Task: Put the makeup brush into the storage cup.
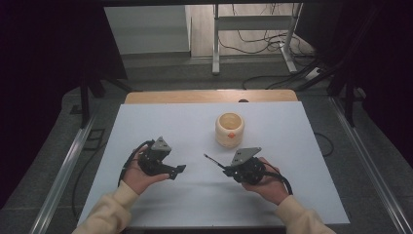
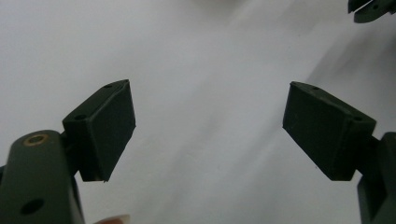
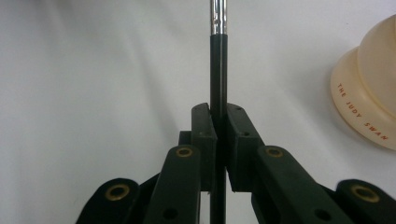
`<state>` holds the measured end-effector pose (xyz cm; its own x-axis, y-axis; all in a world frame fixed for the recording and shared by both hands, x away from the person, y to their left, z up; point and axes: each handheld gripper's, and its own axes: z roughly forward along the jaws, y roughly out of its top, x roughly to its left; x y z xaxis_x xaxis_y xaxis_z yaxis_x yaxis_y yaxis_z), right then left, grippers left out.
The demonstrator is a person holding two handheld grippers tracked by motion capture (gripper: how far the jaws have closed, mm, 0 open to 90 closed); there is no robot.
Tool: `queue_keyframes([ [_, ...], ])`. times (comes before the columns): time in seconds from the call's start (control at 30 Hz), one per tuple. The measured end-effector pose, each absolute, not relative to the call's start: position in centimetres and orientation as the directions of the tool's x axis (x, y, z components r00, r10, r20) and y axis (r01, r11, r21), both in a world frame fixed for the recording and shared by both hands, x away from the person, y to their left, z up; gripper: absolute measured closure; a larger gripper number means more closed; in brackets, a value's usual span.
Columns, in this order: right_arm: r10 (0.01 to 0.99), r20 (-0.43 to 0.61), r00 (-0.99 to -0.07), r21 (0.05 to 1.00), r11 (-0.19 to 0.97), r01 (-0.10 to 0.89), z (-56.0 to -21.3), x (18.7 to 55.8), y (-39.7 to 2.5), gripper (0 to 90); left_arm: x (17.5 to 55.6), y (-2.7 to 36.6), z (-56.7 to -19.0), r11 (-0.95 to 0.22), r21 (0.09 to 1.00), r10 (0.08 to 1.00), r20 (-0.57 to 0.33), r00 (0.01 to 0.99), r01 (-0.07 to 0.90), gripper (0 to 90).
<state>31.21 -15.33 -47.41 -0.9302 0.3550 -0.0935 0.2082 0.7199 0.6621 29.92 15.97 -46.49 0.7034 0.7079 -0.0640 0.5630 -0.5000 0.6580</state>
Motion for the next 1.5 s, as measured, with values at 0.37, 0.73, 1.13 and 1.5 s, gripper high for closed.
queue_keyframes([
  [0.37,0.383,-0.067,-0.921,0.691,0.684,0.234,-47.0,31.3,-15.7,82.7,28.7,17.7,-47.4,-0.480,0.665,0.734,-0.053,0.677,0.572,16.6],
  [0.73,0.410,-0.060,-0.910,0.707,0.661,0.251,-46.9,31.5,-15.8,82.7,27.8,19.1,-48.4,-0.460,0.656,0.764,-0.049,0.643,0.598,15.7],
  [1.13,0.452,-0.054,-0.891,0.738,0.619,0.269,-46.5,31.9,-16.1,82.6,27.0,19.9,-49.4,-0.455,0.637,0.784,-0.045,0.619,0.623,11.9],
  [1.5,0.481,-0.006,-0.876,0.772,0.559,0.302,-46.2,32.3,-16.4,82.6,26.9,20.3,-49.4,-0.449,0.641,0.790,-0.041,0.611,0.623,12.1],
])
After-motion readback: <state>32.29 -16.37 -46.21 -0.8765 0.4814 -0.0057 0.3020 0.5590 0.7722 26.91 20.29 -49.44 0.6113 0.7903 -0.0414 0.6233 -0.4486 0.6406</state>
